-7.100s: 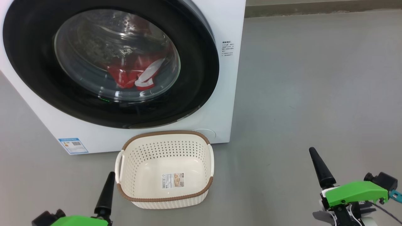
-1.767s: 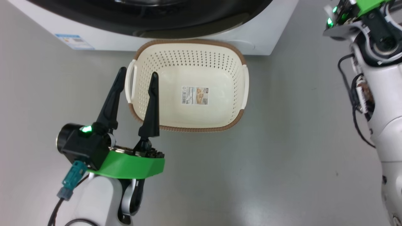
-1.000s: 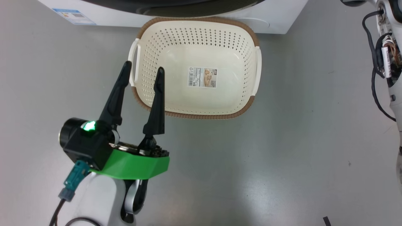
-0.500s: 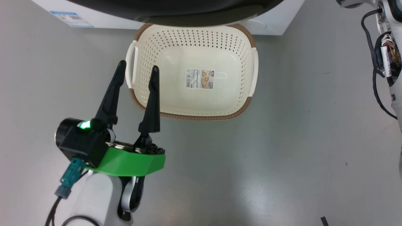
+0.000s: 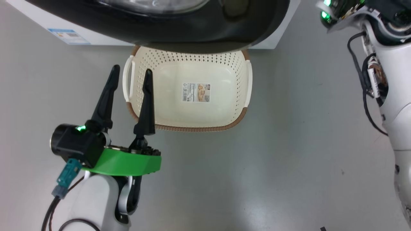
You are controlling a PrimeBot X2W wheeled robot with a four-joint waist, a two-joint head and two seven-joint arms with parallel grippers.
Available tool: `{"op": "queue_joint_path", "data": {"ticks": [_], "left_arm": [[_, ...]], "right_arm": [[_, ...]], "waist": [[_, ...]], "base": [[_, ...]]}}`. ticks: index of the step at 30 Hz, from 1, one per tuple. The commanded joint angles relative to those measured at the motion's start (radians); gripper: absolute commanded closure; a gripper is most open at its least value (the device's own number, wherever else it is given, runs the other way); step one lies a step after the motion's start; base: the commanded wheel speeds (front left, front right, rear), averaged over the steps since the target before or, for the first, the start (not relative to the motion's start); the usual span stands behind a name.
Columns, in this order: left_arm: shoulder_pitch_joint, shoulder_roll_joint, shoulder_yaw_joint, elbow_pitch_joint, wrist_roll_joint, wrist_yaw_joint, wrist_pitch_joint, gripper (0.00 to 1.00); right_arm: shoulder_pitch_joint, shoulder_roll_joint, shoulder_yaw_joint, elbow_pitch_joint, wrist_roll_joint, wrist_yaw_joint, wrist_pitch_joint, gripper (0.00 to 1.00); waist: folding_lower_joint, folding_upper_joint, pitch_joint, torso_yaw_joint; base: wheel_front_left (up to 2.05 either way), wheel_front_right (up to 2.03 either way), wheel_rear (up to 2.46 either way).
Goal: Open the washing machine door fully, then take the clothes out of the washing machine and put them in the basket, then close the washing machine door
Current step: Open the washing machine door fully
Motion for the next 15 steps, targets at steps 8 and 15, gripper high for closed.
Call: {"op": "queue_joint_path", "data": {"ticks": [8,15], "left_arm": [[0.042,0.018,0.035,0.015,0.006,0.0,-0.005,0.0],[0.057,0.025,0.035,0.055,0.012,0.003,-0.005,0.0]], "right_arm": [[0.081,0.044,0.03,-0.033,-0.009,0.005,0.029,1.0],[0.124,0.052,0.043,-0.045,-0.019,0.005,0.043,1.0]], "waist": [[0.0,0.0,-0.066,-0.017],[0.0,0.0,-0.104,-0.02]], "base": [[0.0,0.0,0.0],[0.0,0.0,0.0]]}}
